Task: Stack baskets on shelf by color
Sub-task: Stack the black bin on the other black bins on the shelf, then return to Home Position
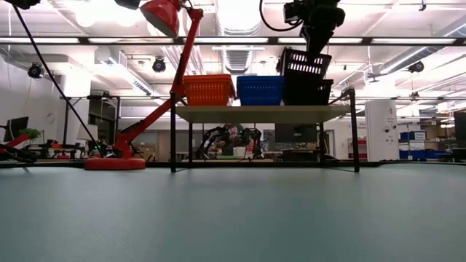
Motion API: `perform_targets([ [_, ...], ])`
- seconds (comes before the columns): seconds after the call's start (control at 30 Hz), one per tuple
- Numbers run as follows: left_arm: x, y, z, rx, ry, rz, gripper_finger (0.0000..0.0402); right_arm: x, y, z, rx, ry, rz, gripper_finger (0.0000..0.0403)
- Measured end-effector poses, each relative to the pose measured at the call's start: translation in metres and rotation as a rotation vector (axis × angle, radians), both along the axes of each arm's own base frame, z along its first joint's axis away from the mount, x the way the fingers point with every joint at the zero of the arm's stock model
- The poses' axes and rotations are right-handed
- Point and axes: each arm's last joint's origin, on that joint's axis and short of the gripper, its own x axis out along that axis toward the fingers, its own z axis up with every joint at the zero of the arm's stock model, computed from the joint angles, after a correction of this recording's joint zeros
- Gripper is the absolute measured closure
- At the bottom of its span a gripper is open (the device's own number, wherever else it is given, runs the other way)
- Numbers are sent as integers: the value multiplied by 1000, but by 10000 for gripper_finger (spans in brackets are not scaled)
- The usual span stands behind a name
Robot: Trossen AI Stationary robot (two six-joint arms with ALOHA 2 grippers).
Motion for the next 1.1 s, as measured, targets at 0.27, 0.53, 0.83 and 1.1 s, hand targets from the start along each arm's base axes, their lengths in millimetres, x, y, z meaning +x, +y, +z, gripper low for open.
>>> perform_targets([
  [0.27, 0, 0, 0, 0, 0, 0, 290, -1, 0, 0, -1, 10, 9, 289],
  [0.53, 0, 0, 0, 1, 3, 0, 290, -5, 3, 19, -17, -23, 22, 282],
  [0.83, 0, 0, 0, 1, 3, 0, 290, -7, 3, 23, -21, -34, 23, 357],
  [1.1, 0, 0, 0, 1, 3, 0, 290, -4, 3, 2, 9, 38, 20, 393],
])
